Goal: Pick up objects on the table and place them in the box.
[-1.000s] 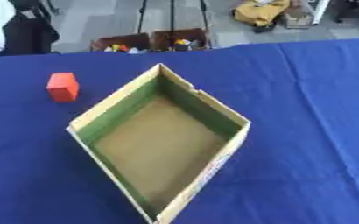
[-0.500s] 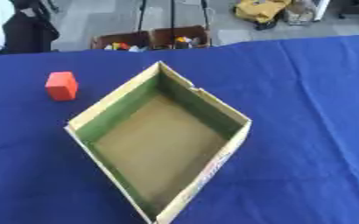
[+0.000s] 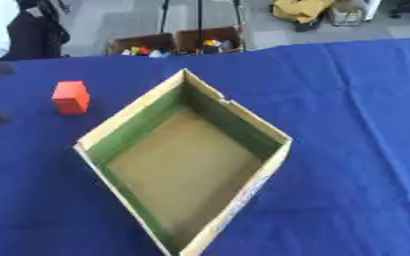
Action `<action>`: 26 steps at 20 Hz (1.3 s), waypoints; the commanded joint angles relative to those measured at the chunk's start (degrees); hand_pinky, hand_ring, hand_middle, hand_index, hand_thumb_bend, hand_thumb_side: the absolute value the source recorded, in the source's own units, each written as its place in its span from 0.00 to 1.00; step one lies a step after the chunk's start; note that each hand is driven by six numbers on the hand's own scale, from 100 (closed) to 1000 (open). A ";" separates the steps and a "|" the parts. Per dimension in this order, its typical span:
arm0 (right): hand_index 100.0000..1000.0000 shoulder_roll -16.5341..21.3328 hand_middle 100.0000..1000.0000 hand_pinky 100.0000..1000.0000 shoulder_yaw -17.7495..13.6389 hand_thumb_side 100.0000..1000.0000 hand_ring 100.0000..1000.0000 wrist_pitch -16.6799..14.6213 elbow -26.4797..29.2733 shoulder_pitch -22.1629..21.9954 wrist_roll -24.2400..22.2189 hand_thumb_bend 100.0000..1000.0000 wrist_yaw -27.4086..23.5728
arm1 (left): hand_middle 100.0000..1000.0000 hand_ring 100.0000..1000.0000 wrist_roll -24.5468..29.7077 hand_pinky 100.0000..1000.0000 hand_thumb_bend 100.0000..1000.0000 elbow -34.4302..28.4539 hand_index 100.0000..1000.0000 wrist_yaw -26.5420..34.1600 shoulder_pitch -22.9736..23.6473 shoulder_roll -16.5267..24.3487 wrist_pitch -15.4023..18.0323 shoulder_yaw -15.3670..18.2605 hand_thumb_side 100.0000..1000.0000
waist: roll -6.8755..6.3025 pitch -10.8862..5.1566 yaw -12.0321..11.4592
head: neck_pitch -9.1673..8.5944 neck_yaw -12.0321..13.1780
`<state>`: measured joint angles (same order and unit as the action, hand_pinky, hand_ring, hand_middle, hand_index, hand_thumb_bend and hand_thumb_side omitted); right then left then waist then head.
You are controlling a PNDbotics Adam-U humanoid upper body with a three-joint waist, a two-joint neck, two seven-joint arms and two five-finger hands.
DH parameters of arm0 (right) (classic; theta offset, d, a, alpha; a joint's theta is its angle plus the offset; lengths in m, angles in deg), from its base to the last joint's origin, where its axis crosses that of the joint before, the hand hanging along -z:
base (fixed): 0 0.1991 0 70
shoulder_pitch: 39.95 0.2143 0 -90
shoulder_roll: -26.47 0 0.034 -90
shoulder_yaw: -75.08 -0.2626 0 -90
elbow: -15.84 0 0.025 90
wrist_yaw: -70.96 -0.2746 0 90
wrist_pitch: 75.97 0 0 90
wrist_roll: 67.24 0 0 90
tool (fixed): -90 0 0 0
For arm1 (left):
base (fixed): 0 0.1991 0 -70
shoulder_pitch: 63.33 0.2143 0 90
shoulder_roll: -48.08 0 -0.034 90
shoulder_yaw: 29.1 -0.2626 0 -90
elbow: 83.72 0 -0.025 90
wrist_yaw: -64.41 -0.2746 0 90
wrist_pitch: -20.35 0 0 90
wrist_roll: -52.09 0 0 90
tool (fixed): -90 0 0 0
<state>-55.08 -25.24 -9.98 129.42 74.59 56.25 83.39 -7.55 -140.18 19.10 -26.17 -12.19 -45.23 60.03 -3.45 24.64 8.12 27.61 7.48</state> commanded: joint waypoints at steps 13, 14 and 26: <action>0.74 0.87 0.78 0.71 0.00 0.64 0.66 -0.40 1.01 1.85 -0.77 0.00 -0.87 | 0.97 0.91 -9.06 0.76 0.31 1.20 1.00 -5.16 -3.23 -0.20 -1.29 1.00 0.48 | -1.87 1.96 3.19 | -2.86 4.16; 0.74 0.85 0.78 0.71 0.01 0.64 0.66 -0.41 1.01 1.92 -0.81 0.00 -0.90 | 0.95 0.90 -9.39 0.75 0.30 1.36 1.00 -5.41 -3.28 -0.23 -1.60 1.08 0.46 | -1.97 2.11 3.41 | -3.00 4.40; 0.74 0.66 0.78 0.71 -0.03 0.62 0.66 -0.30 1.01 2.16 -0.96 0.00 -1.17 | 0.90 0.80 -6.37 0.65 0.14 2.41 0.99 -3.93 -3.96 -0.32 -4.02 1.79 0.32 | -2.69 3.38 4.53 | -3.90 5.71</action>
<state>-55.21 -25.08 -10.30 129.42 76.24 55.44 82.60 -14.39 -137.45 14.54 -28.88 -14.08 -49.07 61.03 -5.40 28.34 12.63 24.55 13.01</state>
